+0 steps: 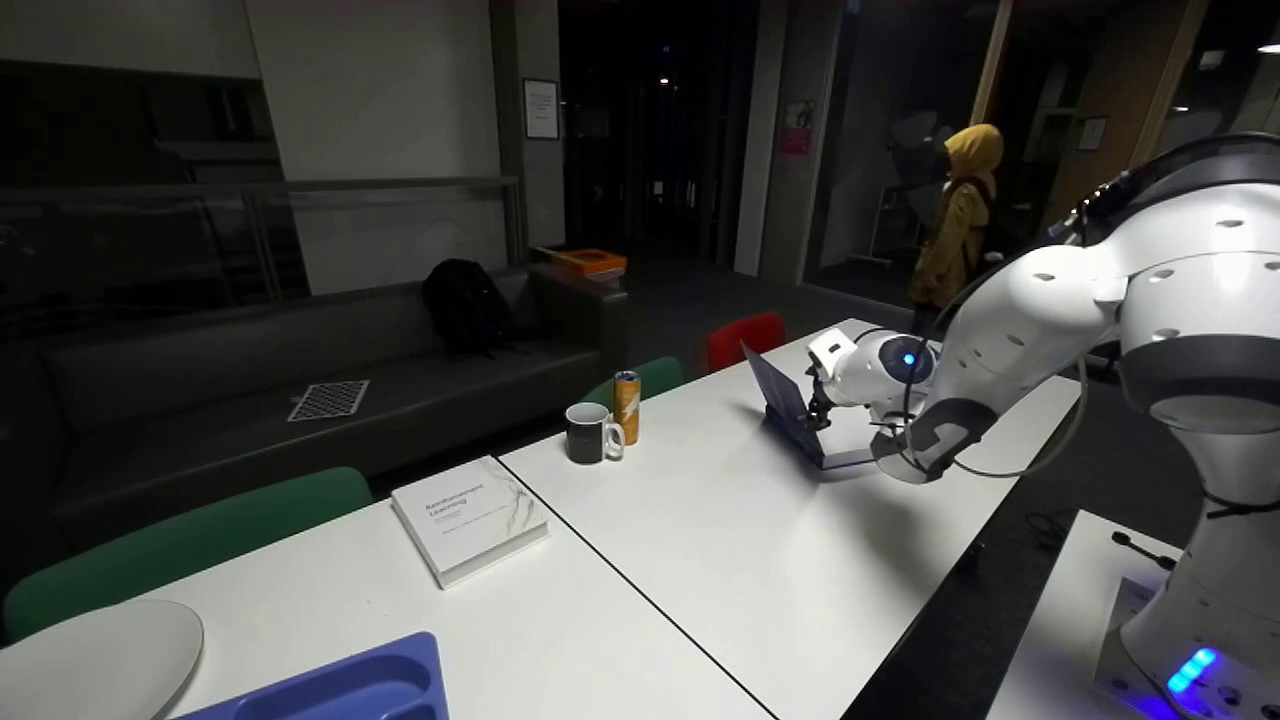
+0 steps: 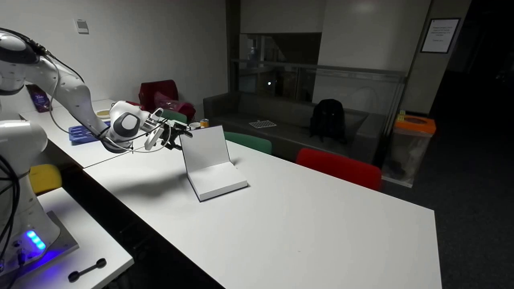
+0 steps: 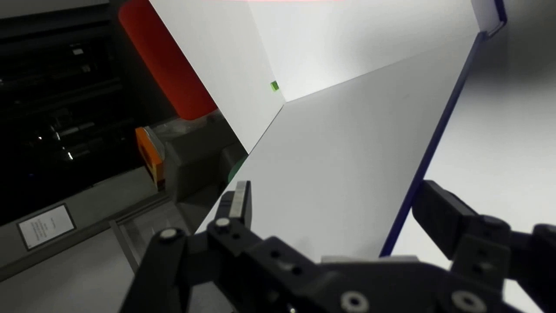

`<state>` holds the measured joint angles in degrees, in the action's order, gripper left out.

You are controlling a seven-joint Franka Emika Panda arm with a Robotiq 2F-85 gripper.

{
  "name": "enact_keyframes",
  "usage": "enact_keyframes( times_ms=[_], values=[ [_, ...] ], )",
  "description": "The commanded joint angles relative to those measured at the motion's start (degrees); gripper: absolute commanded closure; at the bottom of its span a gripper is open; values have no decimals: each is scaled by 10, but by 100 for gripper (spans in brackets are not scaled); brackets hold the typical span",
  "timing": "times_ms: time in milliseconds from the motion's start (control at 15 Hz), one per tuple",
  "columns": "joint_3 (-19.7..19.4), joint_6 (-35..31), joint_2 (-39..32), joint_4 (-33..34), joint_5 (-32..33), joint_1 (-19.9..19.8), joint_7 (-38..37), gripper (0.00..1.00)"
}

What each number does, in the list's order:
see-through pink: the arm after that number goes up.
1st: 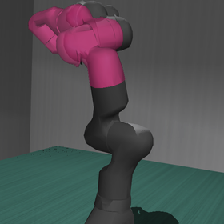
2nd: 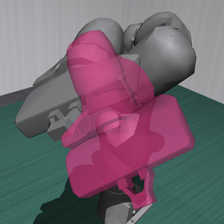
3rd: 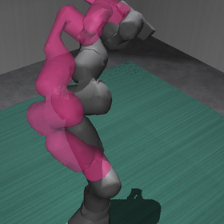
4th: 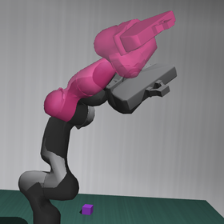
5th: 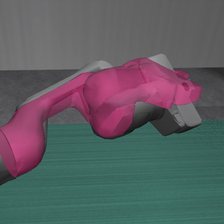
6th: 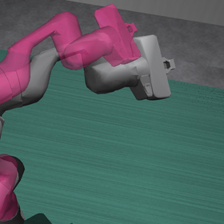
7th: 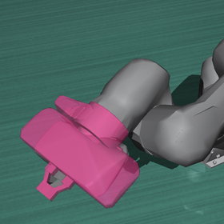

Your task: Close the blue book on the table.

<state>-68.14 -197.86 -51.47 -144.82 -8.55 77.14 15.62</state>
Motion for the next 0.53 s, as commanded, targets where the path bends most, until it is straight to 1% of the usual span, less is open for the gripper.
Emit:
enact_keyframes(
  times_ms=[0, 467],
  values=[
    [-23, 0, -29, -20, -21, 19, -32, 0],
    [-29, 0, -56, -34, -48, 16, -66, 0]
  ],
)
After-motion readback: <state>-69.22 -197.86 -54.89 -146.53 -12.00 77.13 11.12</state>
